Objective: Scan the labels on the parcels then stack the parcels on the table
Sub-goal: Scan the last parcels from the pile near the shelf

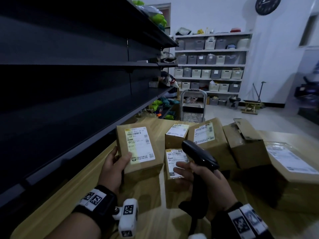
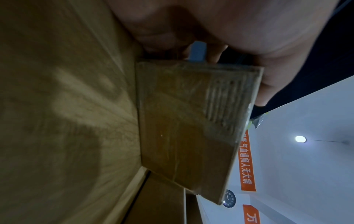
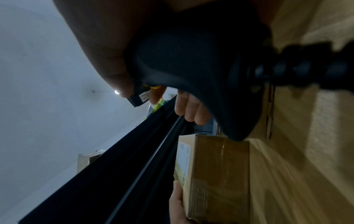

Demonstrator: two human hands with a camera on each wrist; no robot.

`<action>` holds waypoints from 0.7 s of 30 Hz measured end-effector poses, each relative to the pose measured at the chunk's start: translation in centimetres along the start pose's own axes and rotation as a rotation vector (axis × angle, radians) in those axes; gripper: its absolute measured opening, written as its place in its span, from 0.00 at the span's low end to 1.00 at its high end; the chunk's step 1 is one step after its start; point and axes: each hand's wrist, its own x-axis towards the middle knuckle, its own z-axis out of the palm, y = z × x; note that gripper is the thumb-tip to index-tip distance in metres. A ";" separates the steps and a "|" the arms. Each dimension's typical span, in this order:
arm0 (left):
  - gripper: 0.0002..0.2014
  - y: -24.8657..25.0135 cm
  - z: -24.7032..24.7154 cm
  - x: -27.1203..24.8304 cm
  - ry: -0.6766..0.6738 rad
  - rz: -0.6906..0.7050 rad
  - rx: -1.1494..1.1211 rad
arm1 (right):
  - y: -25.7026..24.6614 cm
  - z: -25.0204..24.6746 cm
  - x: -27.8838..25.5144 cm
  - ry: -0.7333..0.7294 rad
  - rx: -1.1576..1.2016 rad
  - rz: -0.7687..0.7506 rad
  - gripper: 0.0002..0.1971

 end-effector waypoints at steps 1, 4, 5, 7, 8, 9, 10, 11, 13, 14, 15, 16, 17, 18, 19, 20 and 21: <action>0.23 0.0 -0.1 0.0 0.021 -0.006 0.012 | 0.0 0.0 0.0 -0.011 -0.009 0.009 0.26; 0.26 0.0 -0.1 0.1 0.057 0.010 0.066 | 0.2 -0.1 0.1 -0.054 0.002 0.015 0.47; 0.26 -0.1 -0.1 0.1 0.060 0.014 0.079 | 0.4 -0.1 0.2 -0.054 0.011 0.015 0.47; 0.29 -0.1 -0.2 0.2 0.066 0.002 0.075 | 0.6 -0.3 0.4 -0.048 0.014 0.010 0.35; 0.32 -0.2 -0.3 0.3 0.054 -0.016 0.069 | 0.6 -0.2 0.4 -0.043 0.003 0.011 0.32; 0.35 -0.2 -0.4 0.4 0.028 -0.037 0.068 | 0.6 -0.3 0.4 -0.040 -0.004 0.012 0.32; 0.38 -0.3 -0.4 0.4 -0.012 -0.057 0.073 | 0.7 -0.3 0.4 -0.038 -0.012 0.009 0.32; 0.40 -0.4 -0.3 0.3 -0.055 -0.067 0.080 | 0.7 -0.4 0.4 -0.027 -0.025 0.009 0.31; 0.40 -0.5 -0.3 0.2 -0.114 -0.082 0.092 | 0.8 -0.5 0.4 0.004 -0.043 0.000 0.27; 0.40 -0.5 -0.3 0.2 -0.123 -0.072 0.089 | 0.7 -0.5 0.4 0.019 -0.041 -0.005 0.26; 0.39 -0.6 -0.5 0.4 -0.116 -0.055 0.081 | 0.7 -0.5 0.3 0.030 -0.037 -0.007 0.26; 0.38 -0.6 -0.5 0.4 -0.098 -0.045 0.074 | 0.7 -0.6 0.3 0.036 -0.031 -0.007 0.26; 0.37 -0.6 -0.6 0.4 -0.075 -0.038 0.066 | 0.6 -0.7 0.3 0.038 -0.027 -0.007 0.26; 0.38 -0.6 -0.6 0.5 -0.047 -0.031 0.060 | 0.6 -0.8 0.3 0.037 -0.024 -0.010 0.25; 0.38 -0.6 -0.6 0.5 -0.018 -0.013 0.053 | 0.7 -0.9 0.4 0.037 -0.023 -0.013 0.23; 0.38 -0.6 -0.6 0.4 0.008 0.006 0.054 | 0.8 -1.0 0.4 0.029 -0.015 -0.019 0.22; 0.38 -0.7 -0.5 0.3 0.028 0.023 0.051 | 1.0 -1.0 0.4 0.027 -0.004 -0.027 0.21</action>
